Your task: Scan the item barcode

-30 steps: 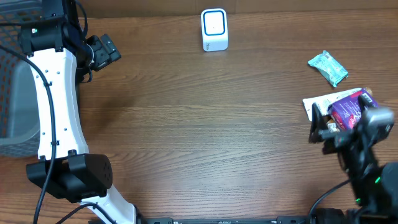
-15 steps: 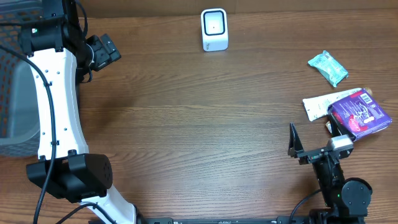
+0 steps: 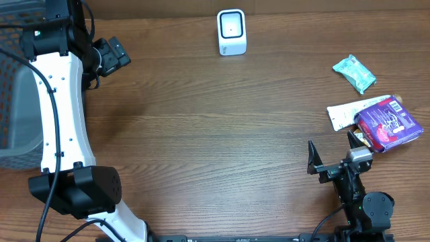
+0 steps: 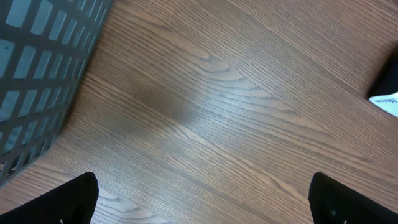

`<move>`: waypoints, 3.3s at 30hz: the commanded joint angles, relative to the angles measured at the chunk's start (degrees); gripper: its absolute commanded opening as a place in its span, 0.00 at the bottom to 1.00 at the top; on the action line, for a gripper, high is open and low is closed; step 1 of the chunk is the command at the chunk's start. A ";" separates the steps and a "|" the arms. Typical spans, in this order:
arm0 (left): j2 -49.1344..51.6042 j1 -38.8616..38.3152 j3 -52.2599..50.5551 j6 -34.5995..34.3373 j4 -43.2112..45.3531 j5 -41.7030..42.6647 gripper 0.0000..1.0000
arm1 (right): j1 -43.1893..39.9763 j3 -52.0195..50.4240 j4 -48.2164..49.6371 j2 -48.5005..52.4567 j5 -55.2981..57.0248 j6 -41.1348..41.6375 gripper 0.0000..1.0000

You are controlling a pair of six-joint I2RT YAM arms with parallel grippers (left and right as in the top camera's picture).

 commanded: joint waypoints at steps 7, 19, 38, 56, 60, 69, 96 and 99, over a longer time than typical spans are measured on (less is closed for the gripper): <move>0.22 -0.37 0.37 -0.81 0.00 -0.15 1.00 | 0.26 -0.59 0.33 -0.57 0.55 0.94 1.00; 0.22 -0.37 0.37 -0.81 0.00 -0.17 1.00 | 0.26 -0.59 0.33 -0.57 0.55 0.92 1.00; -20.37 -10.84 -11.41 6.12 16.02 -7.98 0.99 | 0.26 -0.59 0.33 -0.57 0.55 0.92 1.00; -75.65 -13.09 -90.77 17.20 73.90 -3.74 0.99 | 0.26 -0.59 0.33 -0.57 0.55 0.92 1.00; -84.50 -10.69 -103.27 17.22 81.26 -3.52 1.00 | 0.26 -0.59 0.33 -0.57 0.55 0.94 1.00; -95.43 -6.80 -118.36 20.61 89.09 -3.54 1.00 | 0.26 -0.59 0.33 -0.57 0.55 0.94 1.00; -107.49 -6.32 -120.19 22.82 77.81 -4.50 1.00 | 0.26 -0.59 0.33 -0.57 0.55 0.92 1.00; -107.49 -6.32 -120.19 22.82 77.81 -4.50 0.99 | 0.26 -0.59 0.33 -0.57 0.55 0.92 1.00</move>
